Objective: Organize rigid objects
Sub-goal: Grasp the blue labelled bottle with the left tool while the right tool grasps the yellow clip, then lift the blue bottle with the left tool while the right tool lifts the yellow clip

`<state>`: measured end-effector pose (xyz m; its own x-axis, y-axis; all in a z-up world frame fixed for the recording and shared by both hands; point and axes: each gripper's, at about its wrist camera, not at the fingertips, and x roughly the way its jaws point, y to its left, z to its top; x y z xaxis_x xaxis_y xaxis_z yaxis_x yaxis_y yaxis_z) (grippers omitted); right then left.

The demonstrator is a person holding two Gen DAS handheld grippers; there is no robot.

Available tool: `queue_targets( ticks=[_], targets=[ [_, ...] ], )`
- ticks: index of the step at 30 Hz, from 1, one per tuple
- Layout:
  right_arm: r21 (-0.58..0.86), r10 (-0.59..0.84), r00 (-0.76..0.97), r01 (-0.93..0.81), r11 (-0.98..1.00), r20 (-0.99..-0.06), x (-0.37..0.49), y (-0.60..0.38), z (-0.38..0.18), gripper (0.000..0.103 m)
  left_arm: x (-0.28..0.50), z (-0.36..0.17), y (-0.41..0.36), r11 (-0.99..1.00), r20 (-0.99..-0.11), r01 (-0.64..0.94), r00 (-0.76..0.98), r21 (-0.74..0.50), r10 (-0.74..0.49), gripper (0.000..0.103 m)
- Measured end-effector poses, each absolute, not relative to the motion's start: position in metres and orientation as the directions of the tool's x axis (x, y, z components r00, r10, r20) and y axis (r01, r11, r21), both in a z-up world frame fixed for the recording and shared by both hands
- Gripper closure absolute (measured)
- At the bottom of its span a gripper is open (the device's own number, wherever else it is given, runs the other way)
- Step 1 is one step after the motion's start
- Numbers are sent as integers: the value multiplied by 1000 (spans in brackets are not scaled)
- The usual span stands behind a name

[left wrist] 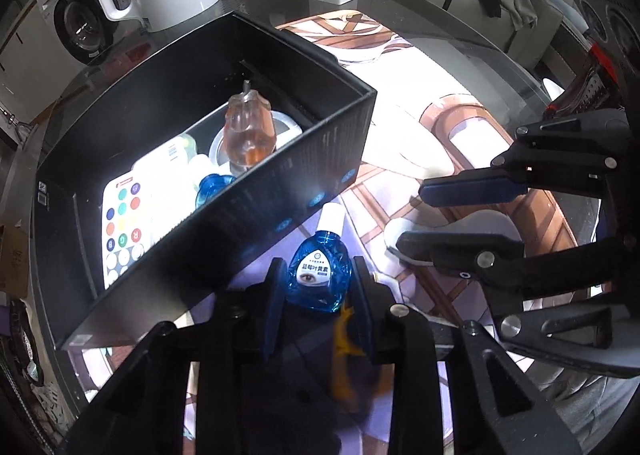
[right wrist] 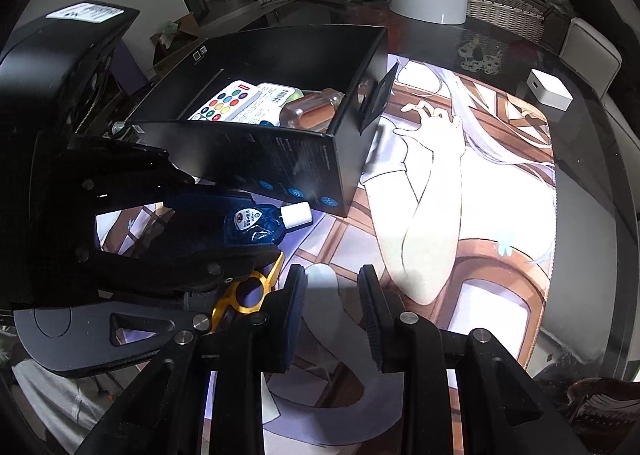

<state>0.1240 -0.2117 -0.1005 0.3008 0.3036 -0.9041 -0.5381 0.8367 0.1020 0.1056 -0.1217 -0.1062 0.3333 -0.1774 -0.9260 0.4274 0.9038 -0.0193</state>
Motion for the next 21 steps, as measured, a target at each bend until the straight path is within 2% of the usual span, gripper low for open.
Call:
queue_targets(
  ticks=[11,14,16,18,21],
  targets=[
    [116,328,279,-576,809,-903,111,-192,-98,74,82,-106,-94,925,-932,381,333,-6,-143,73],
    [157,361,255,-579,800,-897,106,-184,-97,73,76,-104,-84,932,-932,361,333,-12,-141,73],
    [194,393,236,-582,790,-889,102,-177,-96,62,73,-102,-77,938,-929,346,340,-20,-145,73],
    [204,408,229,-595,777,-884,97,-168,-94,56,69,-99,-69,942,-926,334,347,-25,-148,73],
    [209,418,225,-606,768,-880,93,-156,-91,56,66,-99,-59,947,-927,321,350,-20,-138,73]
  ],
)
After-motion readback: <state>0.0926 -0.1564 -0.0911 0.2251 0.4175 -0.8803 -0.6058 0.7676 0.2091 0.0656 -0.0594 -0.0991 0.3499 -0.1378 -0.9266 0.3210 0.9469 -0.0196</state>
